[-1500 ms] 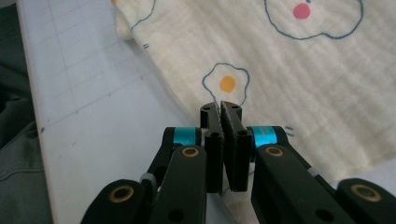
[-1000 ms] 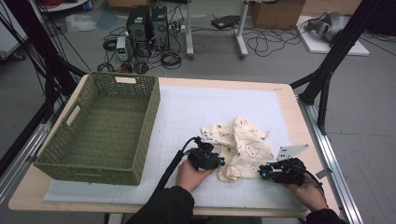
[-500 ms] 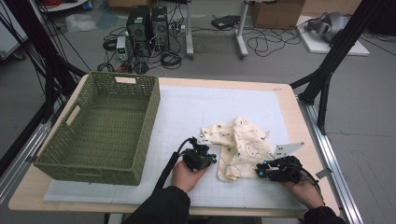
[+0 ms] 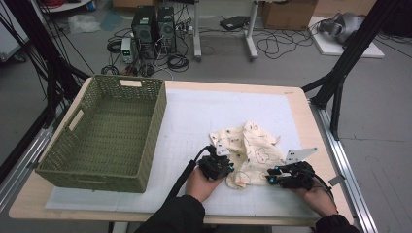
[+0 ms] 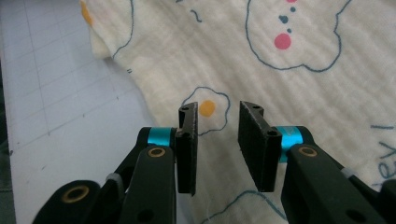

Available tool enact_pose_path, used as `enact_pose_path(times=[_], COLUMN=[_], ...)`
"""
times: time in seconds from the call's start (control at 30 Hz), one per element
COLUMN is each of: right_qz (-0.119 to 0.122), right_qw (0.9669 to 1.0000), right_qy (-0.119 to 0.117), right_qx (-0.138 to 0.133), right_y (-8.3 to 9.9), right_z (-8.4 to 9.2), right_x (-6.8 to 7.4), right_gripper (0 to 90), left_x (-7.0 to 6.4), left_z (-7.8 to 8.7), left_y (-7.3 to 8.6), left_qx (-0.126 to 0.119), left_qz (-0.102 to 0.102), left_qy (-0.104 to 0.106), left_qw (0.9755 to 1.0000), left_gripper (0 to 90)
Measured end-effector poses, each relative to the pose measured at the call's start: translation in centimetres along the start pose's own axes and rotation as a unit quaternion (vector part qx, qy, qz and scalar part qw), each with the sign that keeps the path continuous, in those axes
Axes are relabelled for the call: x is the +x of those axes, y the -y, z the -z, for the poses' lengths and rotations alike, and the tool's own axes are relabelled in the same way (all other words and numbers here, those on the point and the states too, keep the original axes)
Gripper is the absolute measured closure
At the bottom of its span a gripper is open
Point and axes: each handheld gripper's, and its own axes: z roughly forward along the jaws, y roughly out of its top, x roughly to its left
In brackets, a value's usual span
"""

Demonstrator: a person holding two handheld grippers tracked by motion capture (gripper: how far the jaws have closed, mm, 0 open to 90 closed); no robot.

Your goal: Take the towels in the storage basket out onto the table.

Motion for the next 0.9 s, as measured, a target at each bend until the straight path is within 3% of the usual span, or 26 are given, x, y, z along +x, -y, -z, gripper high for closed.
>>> enact_pose_path(times=[0.03,0.1,0.17,0.33,0.67,0.9], right_qz=[0.001,0.001,0.002,0.005,0.015,0.027], right_qw=[1.0000,1.0000,1.0000,1.0000,0.9998,0.9991], right_qy=[0.000,0.001,0.005,0.003,-0.009,-0.032], right_qx=[0.001,0.001,0.001,0.001,0.004,0.010], right_y=[0.0,0.0,0.0,-0.1,-0.8,-1.4], right_z=[0.0,0.0,0.0,-0.1,-0.9,-1.5], right_x=[0.0,0.0,0.0,0.0,0.7,1.4], right_gripper=[68.0,68.1,68.5,69.1,70.6,86.6], left_x=[0.0,-0.2,0.0,0.7,2.3,2.7], left_z=[-0.1,0.0,0.0,0.9,4.6,6.6], left_y=[0.0,0.0,0.0,0.1,1.1,2.0], left_qx=[-0.002,-0.002,-0.002,0.001,0.001,0.001], left_qz=[0.001,-0.008,0.007,0.009,0.008,0.008], left_qy=[0.002,-0.003,-0.002,-0.018,-0.057,-0.080], left_qw=[1.0000,1.0000,1.0000,0.9998,0.9983,0.9968], left_gripper=[87.7,88.5,88.7,88.9,88.9,88.9])
